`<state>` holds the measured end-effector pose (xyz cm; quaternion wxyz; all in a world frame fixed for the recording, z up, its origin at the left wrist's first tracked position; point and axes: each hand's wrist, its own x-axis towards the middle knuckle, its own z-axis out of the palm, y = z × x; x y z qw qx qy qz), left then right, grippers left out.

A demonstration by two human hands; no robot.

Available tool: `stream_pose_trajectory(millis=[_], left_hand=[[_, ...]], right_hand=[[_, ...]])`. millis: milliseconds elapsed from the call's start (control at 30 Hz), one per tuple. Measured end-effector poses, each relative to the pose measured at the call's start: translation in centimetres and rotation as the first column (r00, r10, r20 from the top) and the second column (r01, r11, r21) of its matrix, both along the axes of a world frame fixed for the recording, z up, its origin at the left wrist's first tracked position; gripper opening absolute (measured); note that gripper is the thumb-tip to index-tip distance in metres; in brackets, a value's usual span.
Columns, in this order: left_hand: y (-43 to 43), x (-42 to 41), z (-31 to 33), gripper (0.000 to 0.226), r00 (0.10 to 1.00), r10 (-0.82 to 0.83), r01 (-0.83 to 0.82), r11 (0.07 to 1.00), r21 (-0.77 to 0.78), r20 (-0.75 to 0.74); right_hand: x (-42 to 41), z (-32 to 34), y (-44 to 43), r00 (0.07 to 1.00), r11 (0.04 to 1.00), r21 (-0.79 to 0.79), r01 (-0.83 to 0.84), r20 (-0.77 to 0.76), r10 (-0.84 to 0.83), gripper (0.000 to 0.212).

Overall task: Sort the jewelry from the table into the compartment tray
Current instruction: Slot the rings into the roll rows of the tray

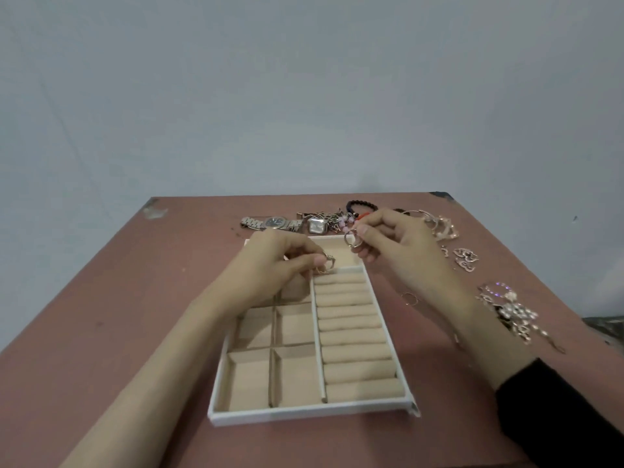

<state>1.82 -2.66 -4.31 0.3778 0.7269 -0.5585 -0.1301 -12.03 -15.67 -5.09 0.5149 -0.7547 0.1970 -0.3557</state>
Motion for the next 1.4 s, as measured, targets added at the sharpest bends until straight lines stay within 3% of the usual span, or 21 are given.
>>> stream_pose_trajectory(millis=[733,1233,1400], left_hand=[[0.1,-1.1,-0.8,0.012,0.999,-0.013,0.011,0.999,-0.037,-0.05],[0.1,-1.0,-0.6,0.012,0.971,0.031,-0.026,0.999,-0.024,0.236],[0.2,-1.0,-0.6,0.009,0.97,0.026,-0.015,0.999,-0.047,0.243]], right_hand=[[-0.5,0.0,0.8,1.0,1.0,0.007,-0.022,-0.014,0.022,0.011],[-0.7,0.1,0.8,0.995,0.997,-0.07,-0.025,-0.094,0.019,0.008],[-0.8,0.2,0.9,0.978,0.972,-0.234,-0.029,-0.209,-0.021,0.008]])
